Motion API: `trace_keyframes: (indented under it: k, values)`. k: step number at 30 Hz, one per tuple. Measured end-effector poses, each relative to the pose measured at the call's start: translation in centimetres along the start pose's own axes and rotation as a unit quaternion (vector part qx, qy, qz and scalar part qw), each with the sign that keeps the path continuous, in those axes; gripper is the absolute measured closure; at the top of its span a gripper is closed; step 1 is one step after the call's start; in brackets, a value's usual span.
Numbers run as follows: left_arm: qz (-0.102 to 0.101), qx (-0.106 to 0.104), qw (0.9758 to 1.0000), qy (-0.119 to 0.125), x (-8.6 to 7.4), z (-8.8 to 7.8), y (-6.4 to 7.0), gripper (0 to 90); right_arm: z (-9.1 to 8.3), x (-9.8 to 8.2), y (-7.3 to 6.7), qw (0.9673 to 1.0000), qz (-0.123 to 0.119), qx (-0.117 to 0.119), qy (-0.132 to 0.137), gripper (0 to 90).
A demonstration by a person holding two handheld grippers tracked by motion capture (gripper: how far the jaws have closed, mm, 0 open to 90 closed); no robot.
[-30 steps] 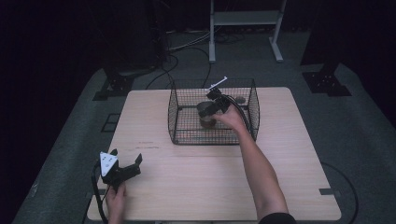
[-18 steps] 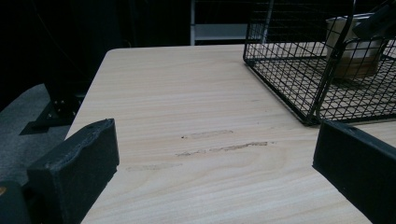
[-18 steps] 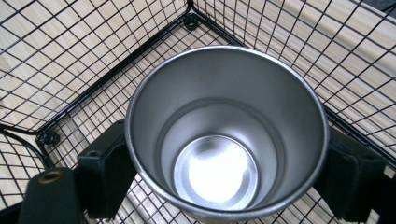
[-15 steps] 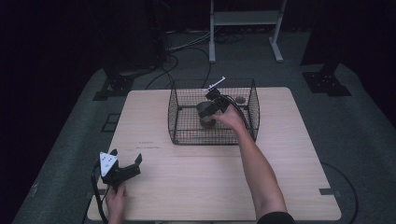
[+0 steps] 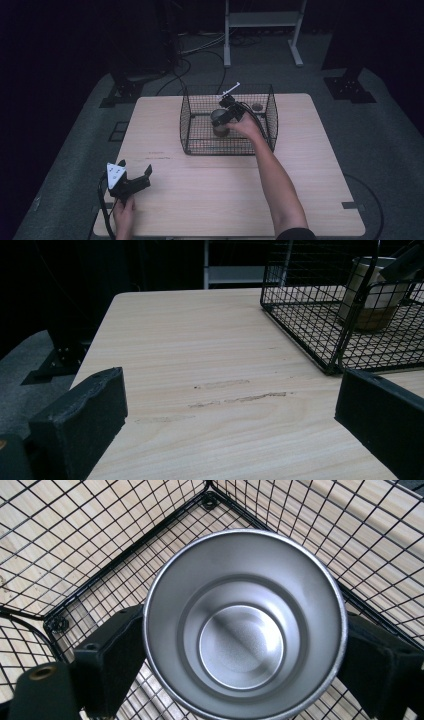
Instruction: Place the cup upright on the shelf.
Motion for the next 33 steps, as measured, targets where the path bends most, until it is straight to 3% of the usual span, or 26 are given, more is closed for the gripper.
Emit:
trace_keyframes:
  k: [11, 21, 33]
  values:
    - [-0.001, 0.000, 1.0000, 0.001, 0.0, 0.0, 0.0, 0.0, -0.4, -0.1, -0.2, 0.9999, -0.014, 0.000, -0.001, 12.4]
    - [-0.002, 0.001, 1.0000, 0.000, 0.0, 0.0, 0.0, 0.0, -1.3, -0.2, -0.1, 0.9998, -0.017, 0.000, 0.014, 12.1]
    - [0.002, 0.002, 1.0000, -0.003, 0.0, 0.1, 0.1, 0.0, -4.3, -0.3, -0.1, 0.9985, -0.013, -0.006, 0.052, 12.9]
Point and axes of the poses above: each handheld gripper's, and its own axes: z roughly forward along the jaws, x roughly out of its top, y roughly to its right, the point moved 4 cm from there along z, roughly forward along the jaws, and after that the axes turned 15 degrees about -y, right-handed, at the moved point
